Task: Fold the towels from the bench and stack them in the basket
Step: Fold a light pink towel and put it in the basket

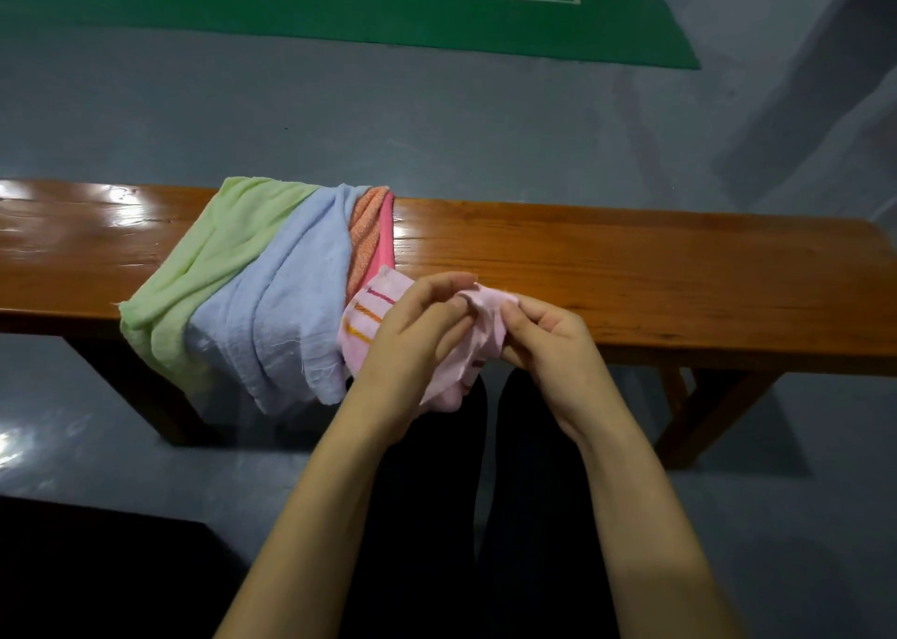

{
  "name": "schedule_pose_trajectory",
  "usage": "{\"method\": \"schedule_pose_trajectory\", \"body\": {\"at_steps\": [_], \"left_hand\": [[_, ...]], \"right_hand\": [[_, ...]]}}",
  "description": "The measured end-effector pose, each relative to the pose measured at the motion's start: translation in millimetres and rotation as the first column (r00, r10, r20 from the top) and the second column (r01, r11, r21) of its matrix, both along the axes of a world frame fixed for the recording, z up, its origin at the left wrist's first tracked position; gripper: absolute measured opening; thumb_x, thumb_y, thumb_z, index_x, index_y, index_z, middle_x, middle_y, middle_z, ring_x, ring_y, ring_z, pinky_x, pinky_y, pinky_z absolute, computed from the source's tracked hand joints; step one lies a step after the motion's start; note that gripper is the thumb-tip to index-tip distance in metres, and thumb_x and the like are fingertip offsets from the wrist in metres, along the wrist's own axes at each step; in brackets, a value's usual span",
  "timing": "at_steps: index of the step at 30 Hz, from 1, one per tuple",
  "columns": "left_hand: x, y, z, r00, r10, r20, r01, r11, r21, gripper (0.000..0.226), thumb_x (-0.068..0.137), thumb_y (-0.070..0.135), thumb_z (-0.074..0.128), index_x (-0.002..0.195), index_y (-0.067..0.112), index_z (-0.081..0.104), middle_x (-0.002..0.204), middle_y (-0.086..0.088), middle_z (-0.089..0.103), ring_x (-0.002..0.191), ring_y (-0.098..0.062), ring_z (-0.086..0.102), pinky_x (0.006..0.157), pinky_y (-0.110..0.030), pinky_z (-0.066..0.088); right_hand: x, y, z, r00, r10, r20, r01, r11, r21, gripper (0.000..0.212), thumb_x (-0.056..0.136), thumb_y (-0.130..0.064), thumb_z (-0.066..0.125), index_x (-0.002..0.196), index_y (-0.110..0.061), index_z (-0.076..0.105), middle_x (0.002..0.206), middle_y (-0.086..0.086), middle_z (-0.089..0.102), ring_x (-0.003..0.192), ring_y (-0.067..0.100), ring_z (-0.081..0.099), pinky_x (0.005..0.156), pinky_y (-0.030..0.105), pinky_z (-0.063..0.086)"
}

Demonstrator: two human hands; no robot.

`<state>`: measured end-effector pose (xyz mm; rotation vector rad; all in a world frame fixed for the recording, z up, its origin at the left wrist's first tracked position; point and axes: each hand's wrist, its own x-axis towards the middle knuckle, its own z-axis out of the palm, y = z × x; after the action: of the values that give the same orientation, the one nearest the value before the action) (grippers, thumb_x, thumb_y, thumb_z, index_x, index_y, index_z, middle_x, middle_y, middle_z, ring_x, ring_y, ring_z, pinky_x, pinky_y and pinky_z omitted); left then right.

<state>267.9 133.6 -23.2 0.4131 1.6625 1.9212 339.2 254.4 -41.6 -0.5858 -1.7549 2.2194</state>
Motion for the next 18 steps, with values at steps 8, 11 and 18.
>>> {"method": "schedule_pose_trajectory", "body": {"at_steps": [8, 11, 18], "left_hand": [[4.1, -0.2, -0.1, 0.848, 0.100, -0.520, -0.256, 0.937, -0.237, 0.016, 0.084, 0.003, 0.066, 0.079, 0.017, 0.069, 0.079, 0.013, 0.068, 0.078, -0.002, 0.062, 0.077, -0.015, 0.048], [6.0, -1.0, 1.3, 0.829, 0.109, -0.549, -0.292, 0.921, -0.257, 0.012, 0.084, 0.006, 0.066, 0.077, 0.015, 0.070, 0.075, 0.010, 0.068, 0.073, -0.003, 0.063, 0.073, -0.015, 0.048], [11.6, 4.6, -0.9, 0.772, 0.178, -0.610, -0.394, 0.887, -0.240, 0.004, 0.083, 0.016, 0.071, 0.079, 0.014, 0.071, 0.070, 0.008, 0.068, 0.069, -0.003, 0.062, 0.066, -0.016, 0.048]], "right_hand": [[2.5, -2.0, -1.8, 1.000, 0.007, 0.000, -0.007, 1.000, -0.030, 0.026, 0.098, -0.013, 0.046, 0.106, -0.002, 0.068, 0.101, 0.023, 0.070, 0.090, 0.025, 0.068, 0.077, 0.028, 0.057], [3.8, -2.7, -1.5, 0.999, 0.052, -0.010, -0.052, 0.998, -0.045, 0.029, 0.099, -0.015, 0.043, 0.110, -0.005, 0.067, 0.105, 0.020, 0.070, 0.100, 0.030, 0.067, 0.087, 0.037, 0.056], [6.3, -3.0, 2.6, 0.998, 0.060, -0.024, -0.060, 0.998, -0.012, 0.034, 0.100, -0.016, 0.041, 0.113, 0.003, 0.065, 0.113, 0.037, 0.059, 0.112, 0.050, 0.053, 0.098, 0.052, 0.046]]}}
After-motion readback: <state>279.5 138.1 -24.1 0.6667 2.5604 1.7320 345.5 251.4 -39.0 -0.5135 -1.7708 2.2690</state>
